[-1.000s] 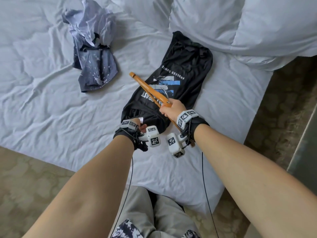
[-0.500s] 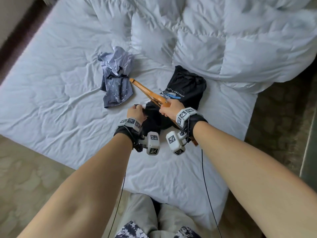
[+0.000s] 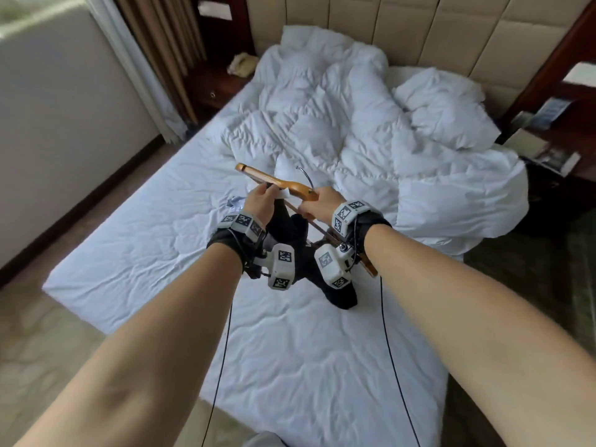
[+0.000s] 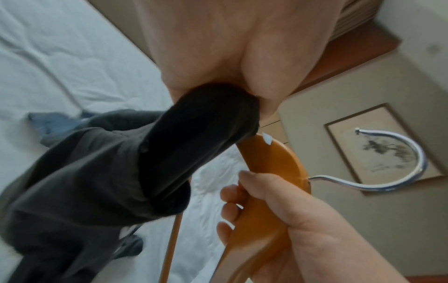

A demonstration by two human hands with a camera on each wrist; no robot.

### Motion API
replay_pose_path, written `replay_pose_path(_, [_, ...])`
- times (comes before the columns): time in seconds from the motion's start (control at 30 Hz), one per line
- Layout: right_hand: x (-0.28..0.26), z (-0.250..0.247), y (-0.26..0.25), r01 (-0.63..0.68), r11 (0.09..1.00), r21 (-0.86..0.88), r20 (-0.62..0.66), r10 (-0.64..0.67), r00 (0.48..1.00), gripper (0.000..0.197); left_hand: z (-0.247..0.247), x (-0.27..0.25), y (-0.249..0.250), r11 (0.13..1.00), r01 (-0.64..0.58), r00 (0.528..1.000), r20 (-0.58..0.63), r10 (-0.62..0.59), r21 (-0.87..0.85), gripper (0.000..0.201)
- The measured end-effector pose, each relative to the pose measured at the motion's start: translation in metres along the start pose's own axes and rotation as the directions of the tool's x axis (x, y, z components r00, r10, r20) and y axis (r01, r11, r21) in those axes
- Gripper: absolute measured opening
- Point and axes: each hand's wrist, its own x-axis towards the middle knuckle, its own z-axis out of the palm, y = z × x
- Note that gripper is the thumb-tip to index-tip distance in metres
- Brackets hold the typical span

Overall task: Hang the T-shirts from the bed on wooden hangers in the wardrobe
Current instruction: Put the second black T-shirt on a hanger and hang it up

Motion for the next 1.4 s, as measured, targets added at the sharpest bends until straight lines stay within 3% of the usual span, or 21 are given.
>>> replay_pose_path(0.2, [-0.021, -0.037, -0.071, 0.12, 0.989, -0.083, -0.06, -0.126, 0.99, 0.01, -0.045, -0.014, 0.075, 0.989, -0.146, 0.989, 0.013, 0.146, -0.004, 0.024])
replay_pose_path(0.3, [-0.029, -0.052, -0.107, 0.172, 0.978, -0.119, -0.1, -0.184, 0.978, 0.02, -0.072, -0.018, 0.109, 0.977, -0.213, 0.976, 0.041, 0.213, 0.002, 0.018])
replay_pose_path(0.57, [-0.054, -0.08, -0.193, 0.303, 0.941, -0.152, -0.243, -0.333, 0.911, 0.027, -0.137, -0.032, 0.187, 0.914, -0.39, 0.917, 0.143, 0.373, 0.112, 0.029])
replay_pose_path(0.7, [-0.064, -0.085, -0.227, 0.372, 0.921, -0.117, -0.252, -0.39, 0.885, 0.031, -0.163, -0.036, 0.214, 0.876, -0.466, 0.88, 0.167, 0.445, 0.121, 0.029])
replay_pose_path(0.93, [-0.087, -0.076, -0.279, 0.399, 0.915, -0.053, -0.249, -0.399, 0.882, 0.018, -0.213, -0.037, 0.24, 0.811, -0.578, 0.797, 0.275, 0.538, 0.086, 0.018])
replay_pose_path(1.03, [-0.098, -0.067, -0.3, 0.39, 0.919, -0.052, -0.294, -0.387, 0.874, 0.012, -0.238, -0.034, 0.242, 0.799, -0.597, 0.774, 0.314, 0.549, 0.075, 0.018])
replay_pose_path(1.17, [-0.097, -0.05, -0.322, 0.337, 0.937, -0.096, -0.427, -0.344, 0.836, 0.022, -0.271, -0.025, 0.239, 0.74, -0.641, 0.752, 0.361, 0.552, 0.204, 0.027])
replay_pose_path(1.23, [-0.094, -0.045, -0.331, 0.293, 0.952, -0.088, -0.502, -0.296, 0.812, 0.024, -0.283, -0.018, 0.235, 0.724, -0.64, 0.761, 0.349, 0.547, 0.259, 0.027])
replay_pose_path(1.4, [-0.089, -0.03, -0.35, 0.288, 0.955, -0.074, -0.635, -0.268, 0.725, 0.026, -0.299, -0.002, 0.229, 0.705, -0.605, 0.79, 0.169, 0.589, 0.371, 0.024])
